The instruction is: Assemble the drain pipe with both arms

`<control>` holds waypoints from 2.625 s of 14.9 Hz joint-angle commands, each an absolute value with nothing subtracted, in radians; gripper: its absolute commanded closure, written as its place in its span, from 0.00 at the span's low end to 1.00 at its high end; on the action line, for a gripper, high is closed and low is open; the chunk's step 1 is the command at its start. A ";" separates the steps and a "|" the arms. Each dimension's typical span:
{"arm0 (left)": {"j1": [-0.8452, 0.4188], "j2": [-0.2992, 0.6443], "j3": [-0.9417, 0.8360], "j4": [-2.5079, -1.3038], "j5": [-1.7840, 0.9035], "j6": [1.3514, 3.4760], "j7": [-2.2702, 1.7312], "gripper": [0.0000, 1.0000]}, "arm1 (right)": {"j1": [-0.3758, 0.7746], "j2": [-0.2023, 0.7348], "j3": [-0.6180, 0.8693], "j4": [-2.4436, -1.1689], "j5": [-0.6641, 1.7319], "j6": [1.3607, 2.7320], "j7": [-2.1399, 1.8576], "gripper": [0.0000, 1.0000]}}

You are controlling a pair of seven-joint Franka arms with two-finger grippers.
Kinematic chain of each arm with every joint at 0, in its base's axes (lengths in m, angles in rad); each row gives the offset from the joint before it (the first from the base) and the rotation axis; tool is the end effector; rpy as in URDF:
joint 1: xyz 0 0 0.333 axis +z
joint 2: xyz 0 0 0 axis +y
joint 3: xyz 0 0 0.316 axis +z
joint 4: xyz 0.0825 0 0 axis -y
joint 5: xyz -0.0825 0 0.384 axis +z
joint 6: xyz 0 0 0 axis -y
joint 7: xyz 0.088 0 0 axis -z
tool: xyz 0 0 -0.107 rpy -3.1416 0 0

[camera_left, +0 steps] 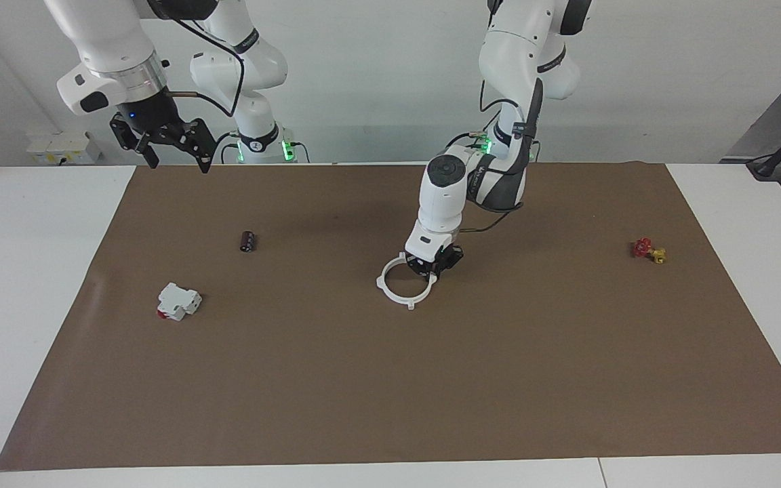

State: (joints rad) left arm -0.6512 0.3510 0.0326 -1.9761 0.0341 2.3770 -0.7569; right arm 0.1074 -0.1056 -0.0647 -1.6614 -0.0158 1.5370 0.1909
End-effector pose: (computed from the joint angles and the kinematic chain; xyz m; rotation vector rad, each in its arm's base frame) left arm 0.5010 -0.3572 0.2955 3.1308 0.1755 0.0958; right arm 0.5172 0.0185 0.6354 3.1217 -0.2317 -0.0279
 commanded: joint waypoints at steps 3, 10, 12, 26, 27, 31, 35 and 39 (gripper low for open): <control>-0.670 0.327 0.046 -1.999 0.051 2.396 -0.769 0.08 | 0.109 -0.124 -0.072 -1.674 0.005 1.526 0.164 0.00; -0.609 0.183 0.046 -2.011 0.051 2.291 -0.637 0.00 | 0.109 -0.124 -0.072 -1.674 0.005 1.526 0.164 0.00; -0.566 0.149 0.044 -2.019 0.051 2.240 -0.541 0.00 | 0.109 -0.124 -0.072 -1.674 0.005 1.528 0.164 0.00; -0.119 -0.028 0.054 -1.907 -0.002 1.889 0.121 0.00 | 0.109 -0.124 -0.072 -1.674 0.005 1.526 0.164 0.00; -0.092 -0.025 0.054 -1.861 -0.002 1.847 0.149 0.00 | 0.109 -0.124 -0.072 -1.674 0.005 1.526 0.164 0.00; -0.031 -0.008 0.054 -1.709 -0.002 1.735 0.199 0.00 | 0.109 -0.124 -0.072 -1.674 0.005 1.526 0.164 0.00; -0.028 0.072 0.055 -1.513 -0.002 1.600 0.198 0.00 | 0.109 -0.124 -0.072 -1.674 0.005 1.528 0.164 0.00; -0.044 0.026 0.048 -1.515 -0.003 1.527 0.187 0.00 | 0.109 -0.124 -0.072 -1.674 0.005 1.528 0.164 0.00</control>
State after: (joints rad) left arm -0.0362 0.0424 0.0517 -1.5256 0.0110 1.5814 0.1886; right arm 0.1074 -0.1056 -0.0647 -1.6614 -0.0158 1.5370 0.1909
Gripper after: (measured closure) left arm 0.000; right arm 0.000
